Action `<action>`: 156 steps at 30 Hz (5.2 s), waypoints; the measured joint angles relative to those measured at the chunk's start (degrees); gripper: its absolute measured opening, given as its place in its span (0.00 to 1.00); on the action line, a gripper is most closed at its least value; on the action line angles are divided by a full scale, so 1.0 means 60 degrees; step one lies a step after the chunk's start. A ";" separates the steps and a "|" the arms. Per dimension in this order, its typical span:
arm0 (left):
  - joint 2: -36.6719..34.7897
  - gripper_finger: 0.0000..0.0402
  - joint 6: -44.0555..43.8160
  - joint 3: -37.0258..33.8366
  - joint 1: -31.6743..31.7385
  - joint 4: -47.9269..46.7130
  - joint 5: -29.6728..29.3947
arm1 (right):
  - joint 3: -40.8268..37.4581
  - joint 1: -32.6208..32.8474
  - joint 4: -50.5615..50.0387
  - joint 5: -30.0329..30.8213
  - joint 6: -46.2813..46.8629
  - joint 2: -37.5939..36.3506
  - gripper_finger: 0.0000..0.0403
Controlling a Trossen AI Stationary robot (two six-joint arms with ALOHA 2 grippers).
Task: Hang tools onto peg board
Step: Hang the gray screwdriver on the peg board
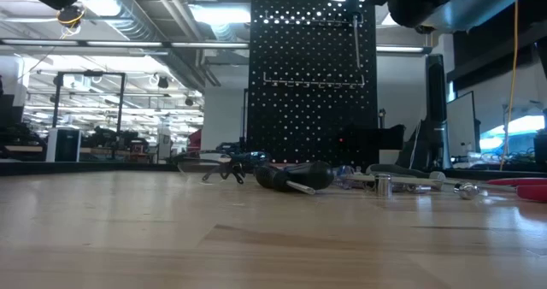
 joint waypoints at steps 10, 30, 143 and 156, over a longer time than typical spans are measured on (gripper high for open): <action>0.0000 0.01 0.0070 0.0000 0.0000 0.0015 0.0003 | 0.0000 0.0006 0.0004 -0.0152 0.0008 0.0000 0.40; -0.0007 0.01 0.0756 0.0000 -0.0426 0.0228 -0.0385 | 0.0070 0.0017 0.0017 0.0179 -0.0205 0.0000 0.39; -0.2386 0.47 0.0766 0.0007 0.0521 -0.5876 -0.3191 | 0.5333 -0.3210 -1.9610 0.8193 0.2045 -0.4087 0.23; -0.2386 0.46 0.0817 0.0007 0.0539 -0.5869 -0.3187 | 0.5329 -0.3624 -1.9366 0.8359 0.1897 -0.3952 0.23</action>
